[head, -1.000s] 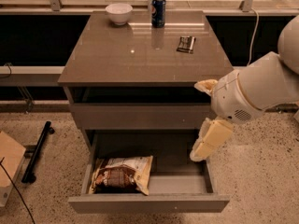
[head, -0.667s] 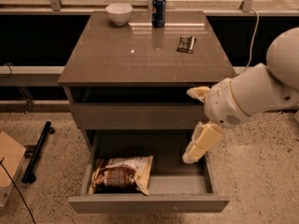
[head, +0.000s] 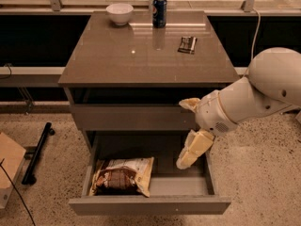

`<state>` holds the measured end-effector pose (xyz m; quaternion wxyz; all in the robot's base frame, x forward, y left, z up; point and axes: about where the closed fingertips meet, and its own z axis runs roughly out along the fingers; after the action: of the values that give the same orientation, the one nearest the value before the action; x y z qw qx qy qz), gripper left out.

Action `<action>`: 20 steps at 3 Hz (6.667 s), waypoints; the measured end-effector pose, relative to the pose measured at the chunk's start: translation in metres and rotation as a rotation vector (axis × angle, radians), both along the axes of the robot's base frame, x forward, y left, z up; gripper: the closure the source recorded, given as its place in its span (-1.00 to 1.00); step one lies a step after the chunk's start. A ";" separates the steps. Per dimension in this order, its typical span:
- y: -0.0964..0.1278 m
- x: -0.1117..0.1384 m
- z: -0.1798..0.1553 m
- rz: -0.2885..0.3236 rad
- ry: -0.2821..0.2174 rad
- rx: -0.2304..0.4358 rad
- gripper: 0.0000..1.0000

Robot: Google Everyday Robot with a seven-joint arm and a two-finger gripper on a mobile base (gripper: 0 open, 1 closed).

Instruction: Pick brown chip bag from middle drawer and place on counter

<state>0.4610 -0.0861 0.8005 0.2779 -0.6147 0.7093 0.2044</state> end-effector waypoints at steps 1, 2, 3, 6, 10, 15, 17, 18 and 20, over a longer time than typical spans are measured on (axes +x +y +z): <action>0.000 0.000 -0.001 -0.001 -0.001 0.001 -1.00; 0.004 0.005 -0.008 -0.013 -0.015 0.006 -1.00; 0.009 0.011 -0.027 -0.027 -0.024 0.027 -1.00; 0.016 0.032 -0.098 -0.151 -0.026 0.104 -1.00; 0.028 0.050 -0.151 -0.225 0.043 0.184 -1.00; 0.067 0.079 -0.291 -0.304 0.243 0.301 -1.00; 0.086 0.084 -0.325 -0.299 0.296 0.378 -1.00; 0.098 0.085 -0.339 -0.279 0.314 0.417 -1.00; 0.121 0.089 -0.369 -0.264 0.377 0.457 -1.00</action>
Offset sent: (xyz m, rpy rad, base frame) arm 0.0121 0.0042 -0.0193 0.0153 -0.0284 -0.0352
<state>0.5499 0.0351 0.4319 0.2965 -0.3902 0.7577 0.4308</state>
